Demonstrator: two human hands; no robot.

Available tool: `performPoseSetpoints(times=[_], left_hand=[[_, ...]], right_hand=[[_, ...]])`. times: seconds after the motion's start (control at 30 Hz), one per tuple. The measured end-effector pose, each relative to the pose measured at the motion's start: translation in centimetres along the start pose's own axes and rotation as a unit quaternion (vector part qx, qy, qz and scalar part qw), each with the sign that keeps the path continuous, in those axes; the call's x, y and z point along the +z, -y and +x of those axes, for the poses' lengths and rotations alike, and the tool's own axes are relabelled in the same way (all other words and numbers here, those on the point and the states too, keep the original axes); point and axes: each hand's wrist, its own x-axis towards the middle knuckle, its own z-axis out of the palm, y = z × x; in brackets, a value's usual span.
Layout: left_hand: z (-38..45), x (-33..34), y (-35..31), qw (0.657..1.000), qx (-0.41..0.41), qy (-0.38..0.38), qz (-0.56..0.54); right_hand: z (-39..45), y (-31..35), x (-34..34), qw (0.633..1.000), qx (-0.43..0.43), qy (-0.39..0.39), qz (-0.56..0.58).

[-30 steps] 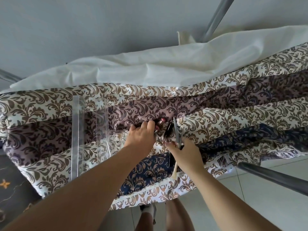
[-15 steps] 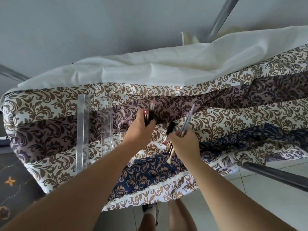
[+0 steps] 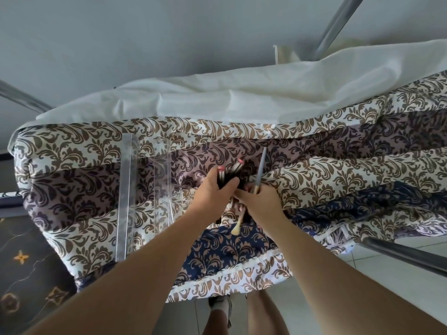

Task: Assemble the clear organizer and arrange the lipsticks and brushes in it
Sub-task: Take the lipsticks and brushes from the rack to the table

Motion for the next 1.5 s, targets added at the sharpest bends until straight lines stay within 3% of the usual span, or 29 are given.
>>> performPoseSetpoints(times=[0.1, 0.27, 0.47, 0.77, 1.0, 1.17, 1.5], left_hand=[[-0.2, 0.2, 0.3, 0.999, -0.024, 0.003, -0.025], [-0.5, 0.1, 0.2, 0.978, -0.053, 0.032, -0.199], [-1.3, -0.6, 0.2, 0.977, -0.055, 0.019, -0.204], [-4.3, -5.0, -0.7, 0.965, -0.014, 0.022, -0.261], [-12.5, -9.9, -4.8, 0.964, 0.015, -0.034, -0.264], [-19.8, -13.6, -6.9, 0.973, 0.035, -0.067, -0.217], [-33.7, -15.6, -8.3, 0.974, 0.048, -0.052, -0.217]], right_hand=[[-0.4, 1.3, -0.3, 0.997, 0.014, 0.03, 0.069], [-0.7, 2.5, -0.7, 0.995, 0.029, 0.084, 0.049], [-2.0, 2.7, -0.9, 0.985, 0.057, 0.153, 0.056], [-3.9, 4.6, -5.0, 0.99, 0.035, 0.113, 0.073], [-10.4, 10.7, -6.6, 0.98, 0.076, 0.098, 0.155], [-16.9, 14.1, -6.8, 0.958, 0.064, 0.142, 0.242], [-31.4, 15.3, -7.3, 0.979, -0.029, 0.164, 0.117]])
